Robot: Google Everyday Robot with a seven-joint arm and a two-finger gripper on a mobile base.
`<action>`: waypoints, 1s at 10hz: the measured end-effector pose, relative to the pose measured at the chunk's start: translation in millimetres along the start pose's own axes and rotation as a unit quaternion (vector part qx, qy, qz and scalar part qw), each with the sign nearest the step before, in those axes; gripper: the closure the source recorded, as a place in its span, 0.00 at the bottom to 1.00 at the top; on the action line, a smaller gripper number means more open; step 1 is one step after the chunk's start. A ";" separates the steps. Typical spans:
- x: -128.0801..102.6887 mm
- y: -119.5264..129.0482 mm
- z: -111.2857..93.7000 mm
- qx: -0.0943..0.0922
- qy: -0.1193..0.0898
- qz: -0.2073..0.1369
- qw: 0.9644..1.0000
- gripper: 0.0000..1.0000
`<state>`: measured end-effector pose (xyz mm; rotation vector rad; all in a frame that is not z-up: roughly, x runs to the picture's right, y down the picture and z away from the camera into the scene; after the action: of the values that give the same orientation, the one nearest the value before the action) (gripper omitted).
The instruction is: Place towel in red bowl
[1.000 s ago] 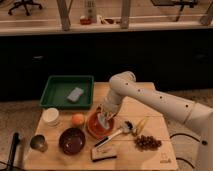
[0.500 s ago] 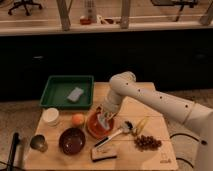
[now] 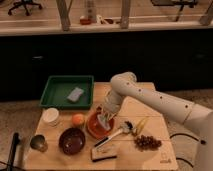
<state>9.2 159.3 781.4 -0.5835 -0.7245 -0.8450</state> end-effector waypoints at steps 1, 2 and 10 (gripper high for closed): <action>-0.3 -0.7 0.5 0.000 0.000 -0.001 1.000 0.75; -0.8 -1.9 1.1 -0.001 0.000 -0.002 1.000 0.67; 0.3 -5.3 8.2 -0.021 -0.001 -0.017 1.000 0.20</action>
<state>2.3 162.2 787.6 -0.6101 -0.7219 -0.8929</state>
